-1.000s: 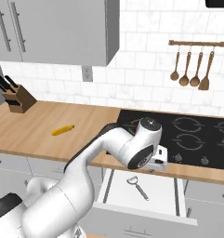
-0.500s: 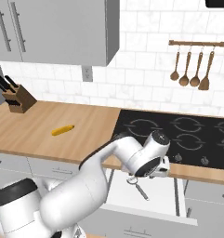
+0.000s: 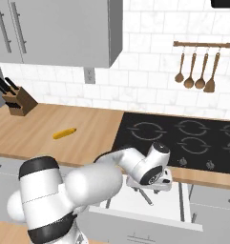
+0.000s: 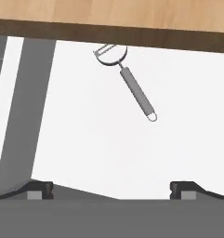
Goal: Pick the peeler from the drawer and place it on the counter.
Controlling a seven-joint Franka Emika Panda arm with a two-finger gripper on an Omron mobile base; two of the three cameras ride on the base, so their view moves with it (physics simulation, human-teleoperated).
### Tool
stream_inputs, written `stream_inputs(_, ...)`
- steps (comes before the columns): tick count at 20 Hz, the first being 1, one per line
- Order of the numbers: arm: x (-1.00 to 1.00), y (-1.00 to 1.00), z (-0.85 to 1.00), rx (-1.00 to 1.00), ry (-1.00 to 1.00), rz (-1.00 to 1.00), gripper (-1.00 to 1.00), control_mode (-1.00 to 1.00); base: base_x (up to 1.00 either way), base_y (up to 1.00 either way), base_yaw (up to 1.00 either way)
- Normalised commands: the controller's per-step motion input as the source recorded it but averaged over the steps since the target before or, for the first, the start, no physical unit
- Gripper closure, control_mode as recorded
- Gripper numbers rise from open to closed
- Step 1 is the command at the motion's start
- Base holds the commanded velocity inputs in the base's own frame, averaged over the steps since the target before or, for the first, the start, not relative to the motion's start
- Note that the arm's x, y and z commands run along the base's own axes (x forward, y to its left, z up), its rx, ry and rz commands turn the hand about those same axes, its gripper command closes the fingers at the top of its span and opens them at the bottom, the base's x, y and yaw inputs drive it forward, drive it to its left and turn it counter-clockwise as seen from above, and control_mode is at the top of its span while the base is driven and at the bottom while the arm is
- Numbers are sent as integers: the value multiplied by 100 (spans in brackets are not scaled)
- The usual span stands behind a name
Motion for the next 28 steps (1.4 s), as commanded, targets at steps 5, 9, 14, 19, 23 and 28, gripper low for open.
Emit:
stream_inputs(5,-1,-8,-15,1,4,0,-100,-100,0,0,0)
stream_inputs(9,0,0,0,4,-14,4,-100,-100,0,0,0)
stream_inputs(14,0,11,-36,2,-22,15,-100,-100,0,0,0)
stream_inputs(19,6,13,-29,0,-12,12,-100,-100,0,0,0)
stream_inputs(23,47,-3,-2,2,6,6,-100,-100,0,0,0)
stream_inputs(28,32,-1,-16,0,3,2,-100,-100,0,0,0)
